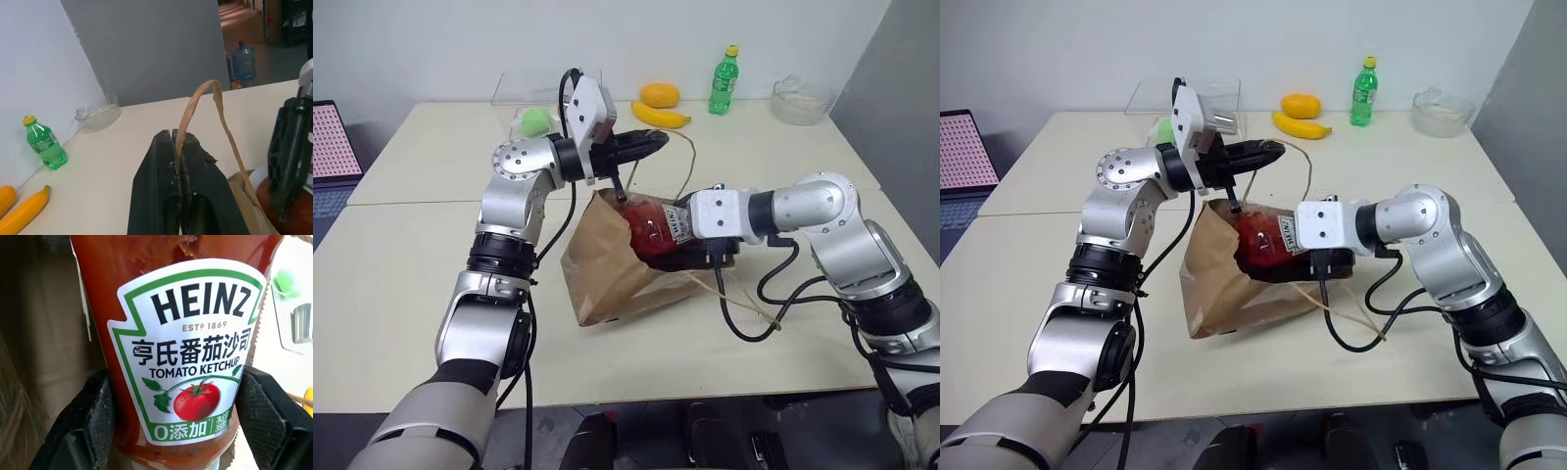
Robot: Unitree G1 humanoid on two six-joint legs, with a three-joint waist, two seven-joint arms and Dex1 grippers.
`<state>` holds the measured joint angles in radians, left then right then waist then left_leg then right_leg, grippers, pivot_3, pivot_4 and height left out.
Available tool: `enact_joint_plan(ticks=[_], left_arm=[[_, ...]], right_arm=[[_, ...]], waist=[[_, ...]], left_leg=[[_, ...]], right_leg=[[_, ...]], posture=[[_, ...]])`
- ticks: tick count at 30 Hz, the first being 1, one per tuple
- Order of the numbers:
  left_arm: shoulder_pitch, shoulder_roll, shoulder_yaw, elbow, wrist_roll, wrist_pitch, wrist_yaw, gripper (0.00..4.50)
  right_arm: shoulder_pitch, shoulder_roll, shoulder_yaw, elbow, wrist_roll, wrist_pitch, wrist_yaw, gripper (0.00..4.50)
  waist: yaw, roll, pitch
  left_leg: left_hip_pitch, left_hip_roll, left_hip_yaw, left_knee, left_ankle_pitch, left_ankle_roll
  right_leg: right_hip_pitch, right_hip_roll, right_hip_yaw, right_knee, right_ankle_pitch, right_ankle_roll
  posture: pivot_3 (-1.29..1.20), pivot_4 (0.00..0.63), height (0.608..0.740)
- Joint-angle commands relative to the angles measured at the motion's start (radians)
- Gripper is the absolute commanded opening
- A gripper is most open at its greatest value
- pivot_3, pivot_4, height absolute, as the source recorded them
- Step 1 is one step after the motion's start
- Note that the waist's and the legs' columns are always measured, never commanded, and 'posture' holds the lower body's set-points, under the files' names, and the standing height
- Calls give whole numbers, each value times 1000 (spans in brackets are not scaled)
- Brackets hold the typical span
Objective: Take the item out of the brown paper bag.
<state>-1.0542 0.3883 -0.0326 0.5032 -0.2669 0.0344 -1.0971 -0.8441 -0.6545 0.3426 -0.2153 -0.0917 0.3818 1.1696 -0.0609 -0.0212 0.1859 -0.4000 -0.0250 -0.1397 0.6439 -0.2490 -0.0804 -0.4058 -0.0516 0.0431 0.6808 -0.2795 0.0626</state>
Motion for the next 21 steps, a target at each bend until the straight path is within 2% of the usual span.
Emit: enact_joint_plan(ticks=[1, 5, 11, 19, 21], left_arm=[[-30, 1, 15, -16, -2, -21, 11, 0], [-29, 1, 15, -17, -2, -26, 12, 0], [-32, -1, 14, -12, -2, -32, 12, 0], [-37, -8, 11, -7, -3, -36, 10, 0], [-39, -10, 10, -3, -3, -39, 8, 0]], right_arm=[[-15, 27, -89, -53, 86, 29, -26, 3102], [-15, 69, -179, -97, 214, 134, -56, 3102], [-31, 68, -275, -128, 323, 237, -110, 3102], [-75, 111, -446, -149, 470, 351, -284, 3096], [-106, 120, -524, -129, 504, 374, -356, 3093]], waist=[[0, 0, 0], [2, 0, 0], [3, 0, 0], [3, 0, 0], [3, 0, 0]], left_leg=[[0, 0, 0, 0, 0, 0], [0, -1, 0, 0, 0, 0], [0, -1, 0, 0, 0, 0], [0, 0, 0, 0, 0, 1], [0, -1, 0, 0, 0, 1]], right_leg=[[0, 0, 0, 0, 0, 0], [0, 0, 0, 0, 0, 0], [0, 0, 0, 0, 0, 0], [0, 0, 0, 1, 0, 0], [0, 0, 0, 1, 0, 0]], posture=[[0, 150, 740], [0, 150, 740], [0, 150, 740], [0, 150, 740], [0, 150, 740]])
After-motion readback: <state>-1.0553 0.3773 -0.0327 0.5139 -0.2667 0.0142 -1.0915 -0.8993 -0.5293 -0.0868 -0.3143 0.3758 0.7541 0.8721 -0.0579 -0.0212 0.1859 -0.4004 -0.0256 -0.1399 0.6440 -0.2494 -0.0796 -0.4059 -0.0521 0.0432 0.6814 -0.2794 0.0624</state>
